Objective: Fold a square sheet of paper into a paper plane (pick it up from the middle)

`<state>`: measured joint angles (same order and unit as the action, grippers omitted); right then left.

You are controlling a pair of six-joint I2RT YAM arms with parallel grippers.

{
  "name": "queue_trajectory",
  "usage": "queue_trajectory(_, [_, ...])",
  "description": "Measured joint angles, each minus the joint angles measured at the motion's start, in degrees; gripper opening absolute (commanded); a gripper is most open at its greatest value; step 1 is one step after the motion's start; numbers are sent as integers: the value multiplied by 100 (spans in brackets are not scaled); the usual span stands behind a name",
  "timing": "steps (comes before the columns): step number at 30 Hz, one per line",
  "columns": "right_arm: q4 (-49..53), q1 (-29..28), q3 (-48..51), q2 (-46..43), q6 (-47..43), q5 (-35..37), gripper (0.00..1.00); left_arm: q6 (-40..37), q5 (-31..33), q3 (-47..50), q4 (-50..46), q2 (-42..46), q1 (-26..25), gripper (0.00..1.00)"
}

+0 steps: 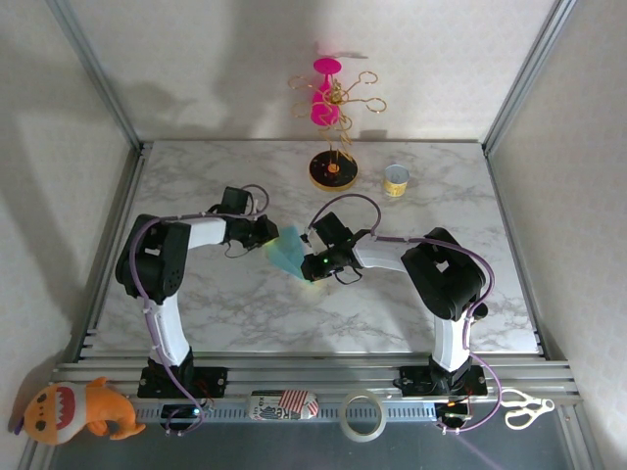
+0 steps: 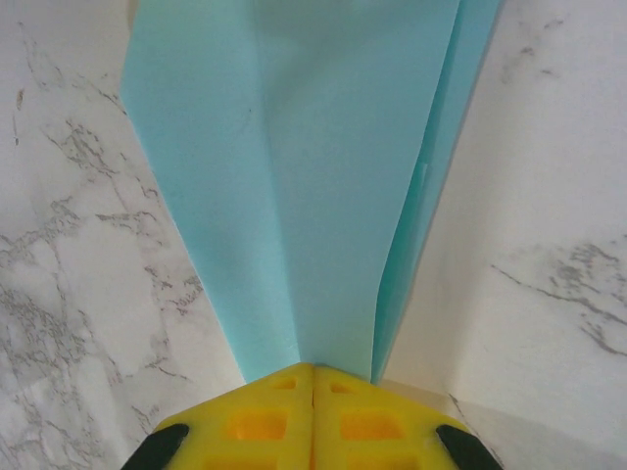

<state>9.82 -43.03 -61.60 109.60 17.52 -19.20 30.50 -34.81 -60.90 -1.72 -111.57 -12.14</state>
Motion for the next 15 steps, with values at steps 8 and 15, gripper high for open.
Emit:
queue_trajectory(8, [-44,0,28,-28,2,11,9,-251,267,-297,-136,-138,378,16])
queue_trajectory(15, [-9,0,-17,-48,111,13,11,-247,966,-455,-205,11,898,20])
